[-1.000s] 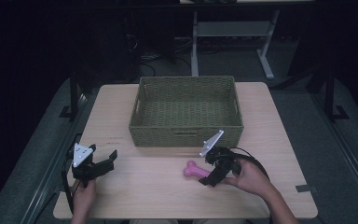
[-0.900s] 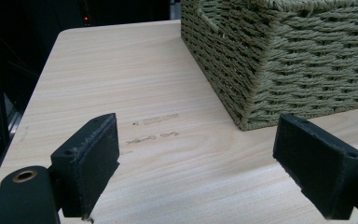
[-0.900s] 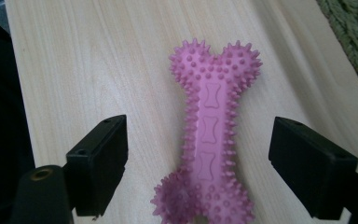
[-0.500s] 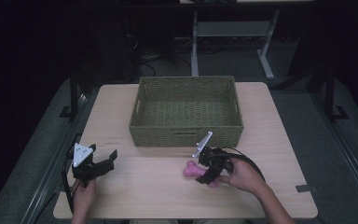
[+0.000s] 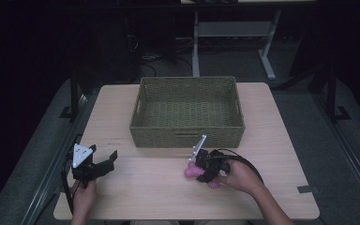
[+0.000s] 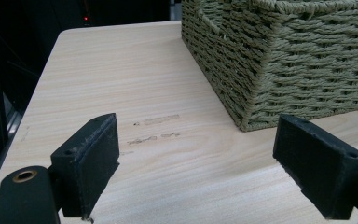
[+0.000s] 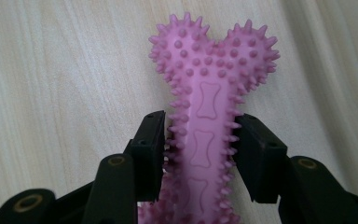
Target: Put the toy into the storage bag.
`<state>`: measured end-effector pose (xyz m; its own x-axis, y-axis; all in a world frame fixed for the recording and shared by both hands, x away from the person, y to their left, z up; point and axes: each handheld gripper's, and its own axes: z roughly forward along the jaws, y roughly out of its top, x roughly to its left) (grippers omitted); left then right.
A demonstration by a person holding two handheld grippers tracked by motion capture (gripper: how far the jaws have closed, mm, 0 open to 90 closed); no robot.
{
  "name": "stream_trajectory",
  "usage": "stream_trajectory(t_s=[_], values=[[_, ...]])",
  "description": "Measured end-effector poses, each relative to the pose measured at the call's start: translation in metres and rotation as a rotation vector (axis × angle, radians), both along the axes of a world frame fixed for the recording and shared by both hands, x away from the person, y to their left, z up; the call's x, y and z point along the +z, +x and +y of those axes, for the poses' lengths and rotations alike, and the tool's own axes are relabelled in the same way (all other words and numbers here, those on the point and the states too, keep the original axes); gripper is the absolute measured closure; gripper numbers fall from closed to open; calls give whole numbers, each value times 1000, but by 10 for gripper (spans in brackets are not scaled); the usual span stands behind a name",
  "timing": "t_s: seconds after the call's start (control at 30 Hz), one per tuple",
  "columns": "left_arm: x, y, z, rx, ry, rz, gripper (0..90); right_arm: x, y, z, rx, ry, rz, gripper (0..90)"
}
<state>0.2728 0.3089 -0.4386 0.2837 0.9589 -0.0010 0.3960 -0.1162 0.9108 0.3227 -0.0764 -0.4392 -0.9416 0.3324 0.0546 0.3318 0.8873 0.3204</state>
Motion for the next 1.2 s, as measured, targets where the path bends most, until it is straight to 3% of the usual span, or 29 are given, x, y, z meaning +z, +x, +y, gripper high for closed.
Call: stream_trajectory(t_s=[0.37, 0.57, 0.63, 0.83, 1.2], values=[[0, -1, 2, 1, -6, 4, 138, 5, 1, 1, 41, -38, -2, 582], [1, -2, 1, -4, -15, 0, 138, 16, 3, -10, 49, 33, 33, 582], [0, -1, 1, -5, -15, 4, 139, 21, 4, -12, 51, 33, 26, 582], [0, 1, 1, -8, -28, 17, 139, 43, 15, -23, 58, 107, 54, 582], [-1, 2, 0, -17, -28, 18, 139, 66, 29, -36, 50, 132, 46, 582]])
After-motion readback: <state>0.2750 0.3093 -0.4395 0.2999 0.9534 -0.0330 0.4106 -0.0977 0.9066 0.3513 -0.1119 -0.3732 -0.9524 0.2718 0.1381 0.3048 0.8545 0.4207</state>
